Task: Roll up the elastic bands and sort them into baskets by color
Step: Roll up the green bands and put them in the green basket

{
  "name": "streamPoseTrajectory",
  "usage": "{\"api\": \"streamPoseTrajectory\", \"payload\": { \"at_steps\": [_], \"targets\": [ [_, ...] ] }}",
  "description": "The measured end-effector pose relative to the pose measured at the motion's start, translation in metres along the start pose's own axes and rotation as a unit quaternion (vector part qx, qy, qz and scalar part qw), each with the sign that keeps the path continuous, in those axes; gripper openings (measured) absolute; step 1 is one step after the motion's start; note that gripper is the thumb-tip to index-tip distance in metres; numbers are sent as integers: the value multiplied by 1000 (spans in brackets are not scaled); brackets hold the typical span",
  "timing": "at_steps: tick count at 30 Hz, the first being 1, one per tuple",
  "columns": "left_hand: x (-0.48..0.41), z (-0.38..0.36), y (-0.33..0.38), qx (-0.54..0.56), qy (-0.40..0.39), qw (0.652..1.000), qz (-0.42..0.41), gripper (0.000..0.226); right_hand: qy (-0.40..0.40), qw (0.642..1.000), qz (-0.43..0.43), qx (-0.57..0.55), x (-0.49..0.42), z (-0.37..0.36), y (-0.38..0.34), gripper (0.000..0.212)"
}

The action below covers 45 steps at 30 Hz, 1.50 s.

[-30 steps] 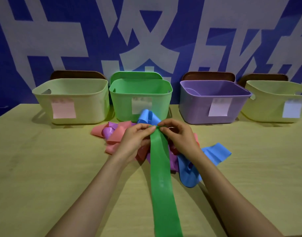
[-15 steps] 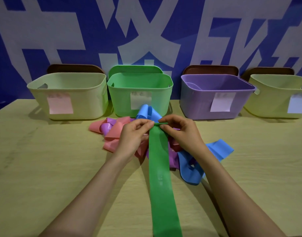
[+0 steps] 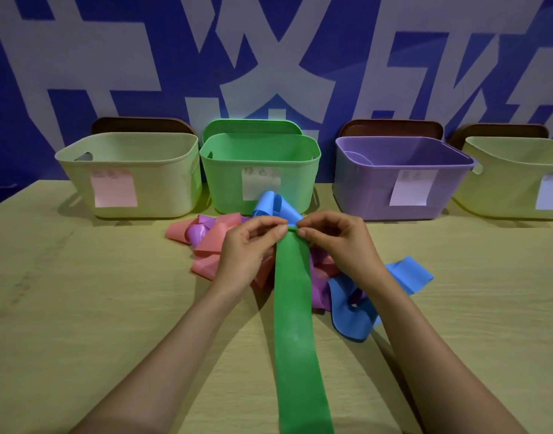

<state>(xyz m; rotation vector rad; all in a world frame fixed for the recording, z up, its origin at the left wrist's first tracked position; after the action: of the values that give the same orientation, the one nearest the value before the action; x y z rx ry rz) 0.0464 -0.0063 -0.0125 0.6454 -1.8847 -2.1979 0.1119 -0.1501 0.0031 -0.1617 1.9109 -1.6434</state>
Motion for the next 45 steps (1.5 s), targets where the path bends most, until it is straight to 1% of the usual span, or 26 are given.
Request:
{"api": "streamPoseTrajectory", "payload": {
  "at_steps": [3,7,10,16,22,26,32,34,36,39,42,45],
  "targets": [
    [3,-1,2,45,-11,999,16,15,17,999,-38,-23,2,1,3,11],
    [3,-2,0,52,-21,998,18,22,23,997,-39,-58,4,1,0,13],
    [4,-4,-4,48,-35,998,30,16,37,996,-54,-54,6,4,1,13],
    [5,-7,-7,53,-29,997,47,8,34,999,-15,-28,8,0,-4,15],
    [5,-8,-9,58,-31,996,59,9,14,1000,12,3,10,-3,-8,19],
    [7,-10,-8,91,-46,992,73,11,13,999,30,11,9,-4,-9,21],
    [8,-10,-6,104,-56,990,72,15,-8,1000,13,16,8,-2,-7,18],
    [6,-8,-9,90,-51,993,63,16,-9,1000,-9,-5,8,-3,-4,14],
    [5,-8,-10,75,-43,995,57,17,2,999,-34,-16,8,-2,0,14],
    [6,-6,-8,46,-23,998,39,17,13,998,-53,13,9,0,2,8],
    [6,-5,-8,36,-21,999,35,18,17,998,-45,30,9,1,1,2],
    [7,-9,-8,71,-39,995,62,17,34,999,-36,13,9,4,1,4]
  ]
}}
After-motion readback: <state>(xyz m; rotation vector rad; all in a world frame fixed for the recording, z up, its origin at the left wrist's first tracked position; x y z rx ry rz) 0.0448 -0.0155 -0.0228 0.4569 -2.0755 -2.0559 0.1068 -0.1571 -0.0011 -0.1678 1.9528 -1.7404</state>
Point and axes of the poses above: each hand's wrist, its own x-axis away from the middle knuckle, its own z-axis out of the back of the hand, y = z × x, the point moved 5 cm from there along -x, towards the middle knuckle, and after that the axes turned 15 degrees about -x, right-handed, at the moved point
